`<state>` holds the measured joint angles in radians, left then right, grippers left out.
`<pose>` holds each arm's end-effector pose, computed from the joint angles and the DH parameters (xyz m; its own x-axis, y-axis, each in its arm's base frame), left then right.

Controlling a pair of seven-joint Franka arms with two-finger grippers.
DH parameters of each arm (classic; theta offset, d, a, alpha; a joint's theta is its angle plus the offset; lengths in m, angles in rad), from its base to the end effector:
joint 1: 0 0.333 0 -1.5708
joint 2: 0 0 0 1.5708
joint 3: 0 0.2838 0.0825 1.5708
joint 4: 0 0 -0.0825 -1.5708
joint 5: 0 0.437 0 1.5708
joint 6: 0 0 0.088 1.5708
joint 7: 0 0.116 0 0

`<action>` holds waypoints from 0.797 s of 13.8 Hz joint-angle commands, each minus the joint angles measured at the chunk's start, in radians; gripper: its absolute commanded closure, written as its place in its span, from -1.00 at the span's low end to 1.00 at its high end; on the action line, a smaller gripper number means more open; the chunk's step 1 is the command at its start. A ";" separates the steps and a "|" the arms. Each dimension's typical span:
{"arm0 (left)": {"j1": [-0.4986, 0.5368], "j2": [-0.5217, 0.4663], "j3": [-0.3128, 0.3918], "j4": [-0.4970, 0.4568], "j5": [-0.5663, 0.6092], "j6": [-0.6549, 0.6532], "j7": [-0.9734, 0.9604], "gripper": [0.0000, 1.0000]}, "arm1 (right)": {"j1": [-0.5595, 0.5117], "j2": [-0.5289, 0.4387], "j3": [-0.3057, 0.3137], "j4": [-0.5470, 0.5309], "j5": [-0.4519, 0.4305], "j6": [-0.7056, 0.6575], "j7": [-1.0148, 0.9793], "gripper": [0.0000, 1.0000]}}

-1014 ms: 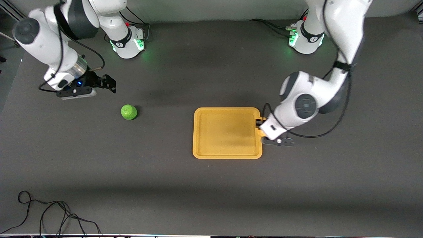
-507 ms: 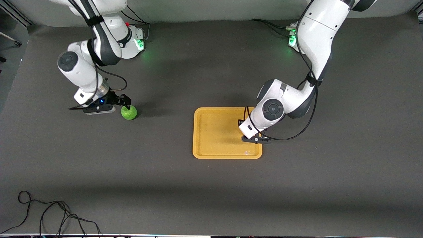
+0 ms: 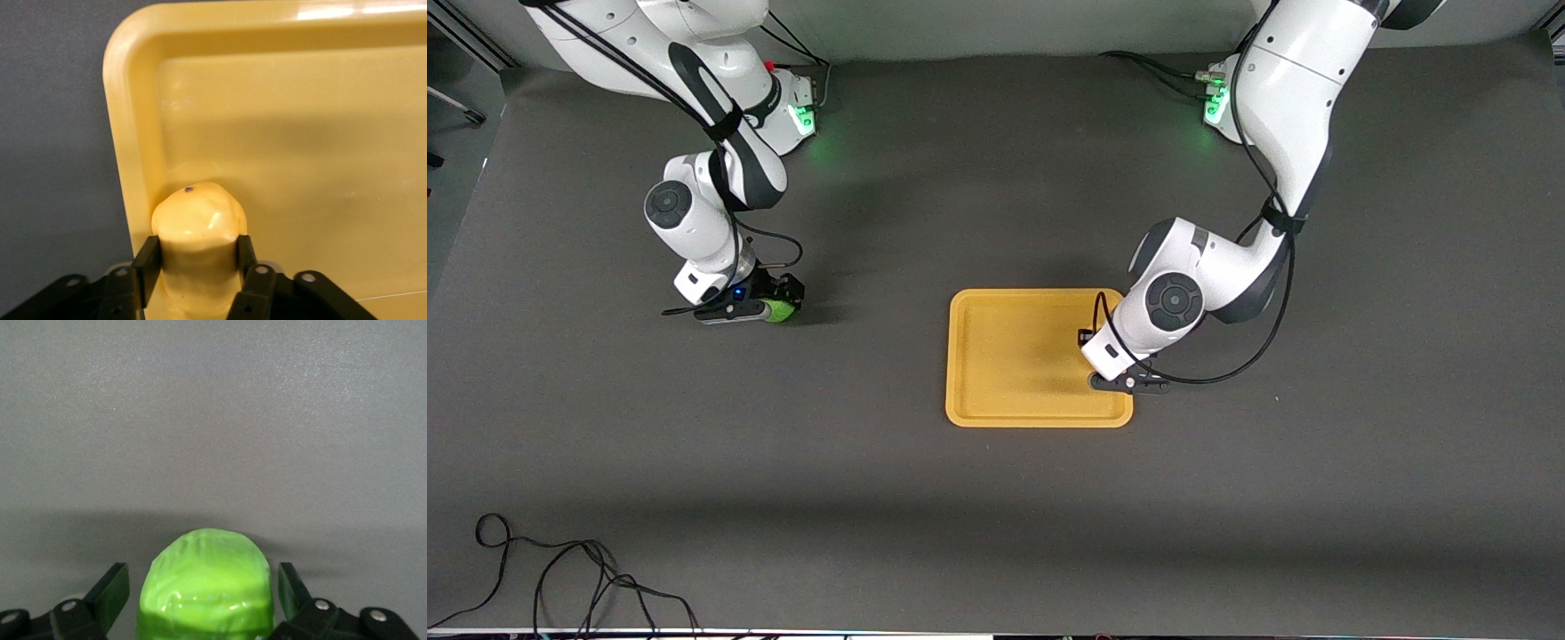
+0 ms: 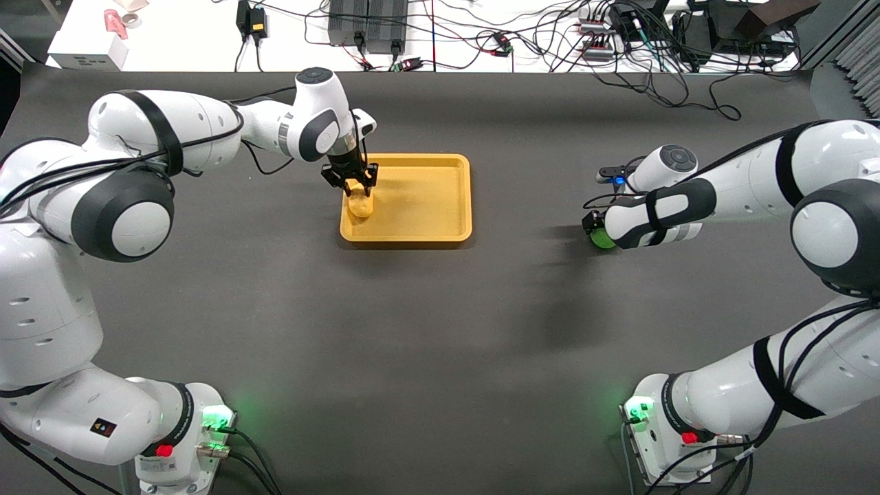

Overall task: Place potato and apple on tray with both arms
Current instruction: 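Release the potato on the tray while the right gripper grasps the apple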

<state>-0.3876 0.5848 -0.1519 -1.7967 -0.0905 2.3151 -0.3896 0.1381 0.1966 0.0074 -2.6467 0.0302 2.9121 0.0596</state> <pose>0.5723 -0.3441 0.1471 0.9905 -0.0700 -0.1181 -0.0572 -0.9924 0.1089 0.4349 0.0622 0.0921 0.9961 0.0559 0.0678 0.0570 -0.9983 -0.0144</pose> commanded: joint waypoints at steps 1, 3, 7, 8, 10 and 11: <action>-0.002 -0.039 0.005 -0.001 0.043 -0.023 -0.026 -1.00 | 0.005 -0.019 -0.003 0.005 0.014 -0.054 0.005 -0.34; 0.002 -0.120 0.006 0.002 0.044 -0.071 -0.032 -1.00 | 0.005 -0.061 -0.004 0.011 0.014 -0.123 0.005 -0.06; 0.108 -0.342 0.006 0.002 0.047 -0.325 -0.003 -1.00 | 0.005 -0.239 -0.007 0.149 0.014 -0.444 0.008 -0.04; 0.151 -0.385 0.005 0.002 0.055 -0.359 0.035 -1.00 | 0.005 -0.265 -0.007 0.231 0.014 -0.567 0.012 -0.04; 0.209 -0.450 0.006 -0.004 0.084 -0.382 0.078 -1.00 | 0.003 -0.269 -0.007 0.440 0.014 -0.851 0.014 -0.04; 0.235 -0.473 0.005 -0.006 0.116 -0.390 0.086 -1.00 | 0.003 -0.257 -0.007 0.537 0.014 -0.940 0.016 -0.04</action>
<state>-0.1937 0.1661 -0.1382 -1.7624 -0.0186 1.9313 -0.3260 0.1377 -0.0857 0.0047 -2.2903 0.0308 2.1456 0.0598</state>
